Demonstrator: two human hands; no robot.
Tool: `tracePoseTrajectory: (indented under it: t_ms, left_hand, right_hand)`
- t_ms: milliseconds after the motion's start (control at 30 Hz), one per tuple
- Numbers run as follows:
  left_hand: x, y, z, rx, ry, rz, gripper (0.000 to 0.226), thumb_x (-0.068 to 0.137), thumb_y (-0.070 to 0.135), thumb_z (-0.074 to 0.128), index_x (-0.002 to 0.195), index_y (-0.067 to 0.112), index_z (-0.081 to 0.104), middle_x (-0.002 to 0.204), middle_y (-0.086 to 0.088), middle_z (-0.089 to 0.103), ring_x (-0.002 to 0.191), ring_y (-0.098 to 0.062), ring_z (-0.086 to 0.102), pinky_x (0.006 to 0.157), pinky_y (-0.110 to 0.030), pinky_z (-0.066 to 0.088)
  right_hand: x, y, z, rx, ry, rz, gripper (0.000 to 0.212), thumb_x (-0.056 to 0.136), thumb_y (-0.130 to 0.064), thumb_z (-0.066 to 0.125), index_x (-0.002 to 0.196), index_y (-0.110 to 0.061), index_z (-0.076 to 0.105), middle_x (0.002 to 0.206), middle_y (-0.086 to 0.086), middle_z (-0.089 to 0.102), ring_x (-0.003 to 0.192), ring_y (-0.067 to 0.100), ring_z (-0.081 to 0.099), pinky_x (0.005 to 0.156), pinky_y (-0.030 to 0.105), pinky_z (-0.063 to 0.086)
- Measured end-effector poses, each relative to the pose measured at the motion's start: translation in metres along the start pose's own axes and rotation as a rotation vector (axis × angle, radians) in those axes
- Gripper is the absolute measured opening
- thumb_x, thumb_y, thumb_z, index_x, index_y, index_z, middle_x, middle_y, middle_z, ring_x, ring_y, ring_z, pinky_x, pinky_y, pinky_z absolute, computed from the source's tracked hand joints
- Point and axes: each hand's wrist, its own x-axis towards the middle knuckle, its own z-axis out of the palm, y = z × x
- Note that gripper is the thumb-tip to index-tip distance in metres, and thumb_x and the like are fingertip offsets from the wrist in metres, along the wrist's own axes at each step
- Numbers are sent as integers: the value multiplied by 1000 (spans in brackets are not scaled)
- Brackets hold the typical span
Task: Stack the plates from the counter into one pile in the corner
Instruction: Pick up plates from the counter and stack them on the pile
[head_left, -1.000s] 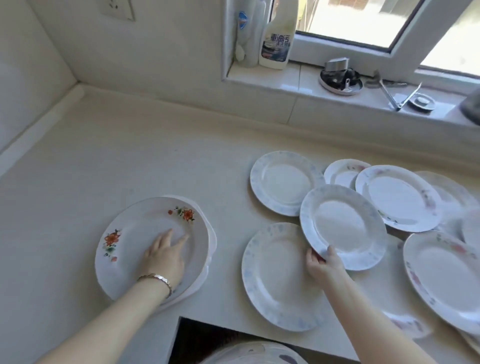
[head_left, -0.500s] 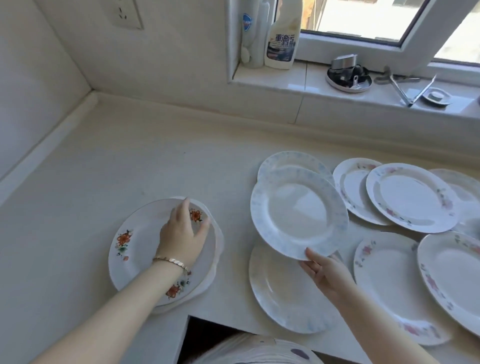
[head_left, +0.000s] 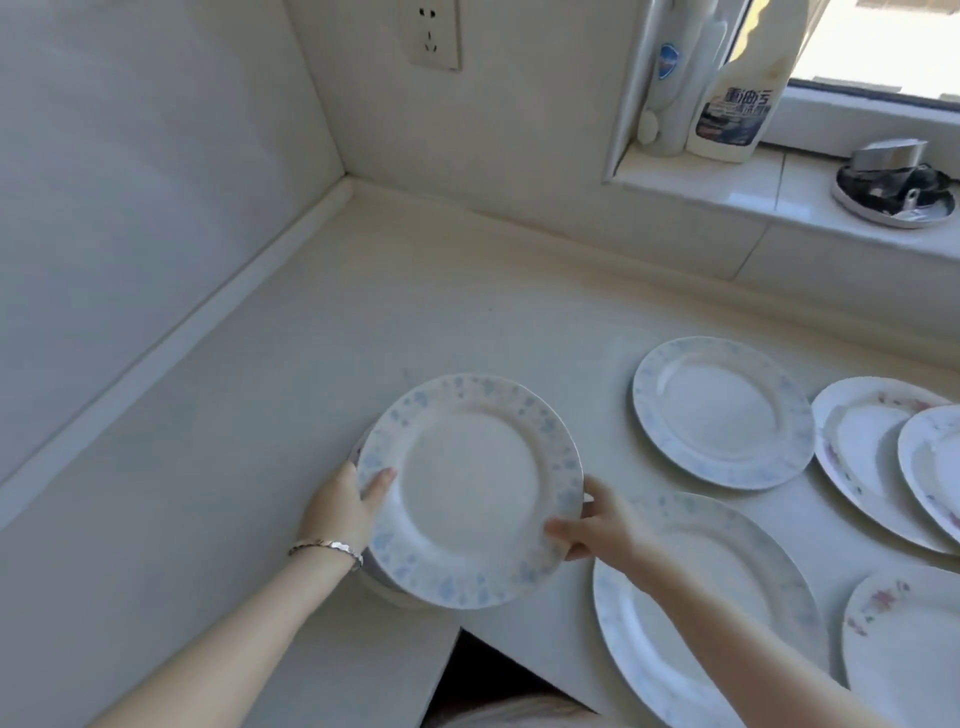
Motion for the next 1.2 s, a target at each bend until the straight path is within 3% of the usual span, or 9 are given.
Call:
tracePoseTrajectory:
  t_ms: [133, 233, 633, 700, 833, 1000, 1067, 1133, 1200]
  left_hand:
    - [9, -25, 1, 182, -25, -65, 48, 92, 47, 42, 89, 2, 55, 103, -23, 66, 97, -35, 62, 73, -35, 44]
    - [11, -36, 2, 338, -72, -93, 55, 94, 52, 33, 101, 4, 59, 105, -16, 68, 98, -31, 64, 70, -30, 42]
    - [22, -41, 8, 525, -81, -83, 58, 94, 53, 25, 106, 9, 60, 107, -12, 69, 99, -29, 65, 71, -28, 42]
    - [24, -42, 10, 563, -69, -65, 57, 95, 51, 24, 109, 8, 59, 110, -12, 68, 101, -29, 65, 73, -28, 43]
    - [23, -35, 12, 598, -89, -75, 54, 97, 47, 23, 113, 5, 54, 110, -12, 67, 101, -29, 65, 75, -30, 46]
    - [15, -16, 12, 652, -34, -151, 51, 95, 40, 35, 128, 2, 43, 130, -14, 53, 120, -31, 51, 95, -34, 40]
    - [9, 4, 22, 567, 103, 4, 50, 84, 24, 56, 125, -3, 47, 133, -22, 46, 121, -41, 45, 97, -44, 40]
    - [-2, 31, 40, 373, 210, 387, 39, 69, 11, 63, 103, -6, 61, 114, -29, 58, 98, -49, 58, 82, -49, 51]
    - [-26, 70, 58, 125, 26, 596, 24, 77, 9, 55, 97, -1, 64, 103, -23, 64, 90, -41, 64, 78, -40, 54]
  right_hand:
    - [18, -7, 22, -232, 19, -12, 48, 82, -7, 61, 123, -13, 39, 80, 6, 66, 65, 21, 63, 60, 26, 57]
    - [26, -14, 32, -420, 49, 7, 49, 80, -14, 59, 124, -18, 36, 87, 14, 71, 63, 22, 63, 73, 37, 56]
    - [34, -29, 46, -762, 109, 58, 48, 79, -18, 49, 125, -20, 36, 62, 0, 60, 50, 16, 58, 51, 24, 47]
    - [33, -29, 45, -831, 102, 40, 48, 81, -18, 47, 127, -19, 33, 64, 0, 60, 54, 20, 59, 49, 25, 46]
    - [35, -26, 42, -843, 98, 19, 57, 81, -19, 47, 135, -20, 28, 87, 8, 68, 79, 28, 68, 68, 34, 54]
    - [41, -19, 36, -743, 93, 11, 68, 82, -22, 49, 144, -27, 20, 89, 7, 67, 88, 28, 67, 76, 35, 54]
    - [40, -13, 29, -717, 106, -6, 62, 85, -23, 50, 143, -25, 27, 94, 8, 69, 90, 27, 66, 81, 34, 54]
    - [34, -8, 11, -670, 165, -14, 50, 89, -24, 50, 137, -21, 39, 93, 8, 68, 89, 24, 65, 82, 31, 51]
    - [24, -4, -16, -599, 266, -14, 37, 90, -21, 49, 126, -16, 52, 84, 4, 65, 79, 20, 62, 78, 30, 50]
